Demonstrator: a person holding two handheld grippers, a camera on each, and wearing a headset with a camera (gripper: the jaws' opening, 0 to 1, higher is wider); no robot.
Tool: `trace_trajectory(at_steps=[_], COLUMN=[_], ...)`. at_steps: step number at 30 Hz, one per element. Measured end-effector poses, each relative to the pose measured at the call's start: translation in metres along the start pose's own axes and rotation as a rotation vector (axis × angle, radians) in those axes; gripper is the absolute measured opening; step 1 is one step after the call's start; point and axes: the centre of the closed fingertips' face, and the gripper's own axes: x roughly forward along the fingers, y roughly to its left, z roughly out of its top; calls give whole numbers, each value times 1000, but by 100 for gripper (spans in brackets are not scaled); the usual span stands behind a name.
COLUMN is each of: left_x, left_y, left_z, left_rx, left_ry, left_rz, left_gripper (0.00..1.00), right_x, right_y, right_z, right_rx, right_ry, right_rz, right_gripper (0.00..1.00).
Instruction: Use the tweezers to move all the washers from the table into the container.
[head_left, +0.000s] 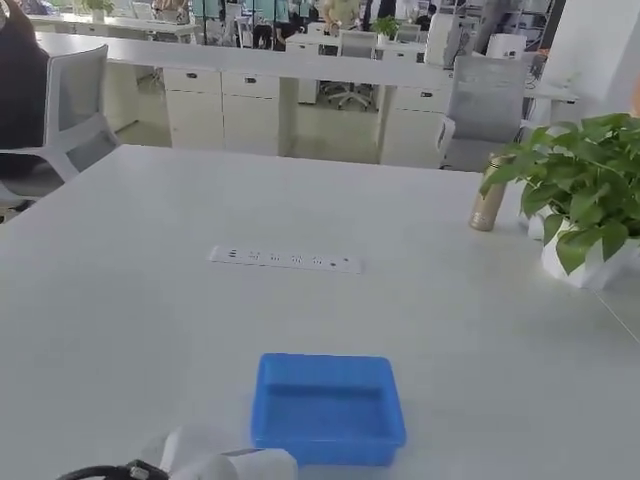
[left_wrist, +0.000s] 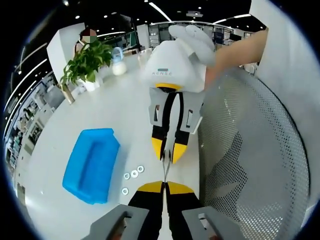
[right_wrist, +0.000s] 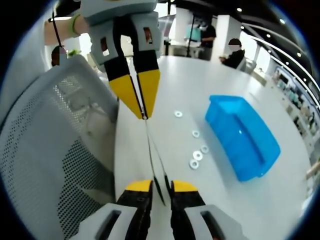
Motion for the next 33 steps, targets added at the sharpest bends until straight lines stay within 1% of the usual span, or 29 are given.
trace_trajectory(at_steps=[2, 6, 10, 16, 21, 25, 28, 33], left_x=[-4, -10, -13, -14, -11, -9, -6, -6], left_y=[0, 0, 0, -1, -3, -5, -6, -9], left_z=[6, 16, 23, 30, 40, 44, 48, 49], left_rx=[15, 31, 42, 61, 74, 85, 73, 55], left_ry=[1, 1, -4, -10, -33, -38, -69, -96], left_rz=[-4, -16, -26, -46, -69, -77, -92, -95], left_gripper=[0, 0, 0, 0, 0, 0, 0, 0], right_x=[0, -2, -5, -3, -6, -5, -6, -7], right_y=[1, 2, 3, 8, 10, 10, 12, 12], right_z=[2, 12, 19, 21, 28, 26, 26, 25], right_rx=[-3, -3, -8, -33, -47, -59, -62, -57], right_ry=[-6, -39, -64, -71, -89, -83, -83, -86], right_rz=[1, 6, 11, 28, 33, 40, 43, 45], right_gripper=[9, 8, 8, 8, 9, 8, 7, 6])
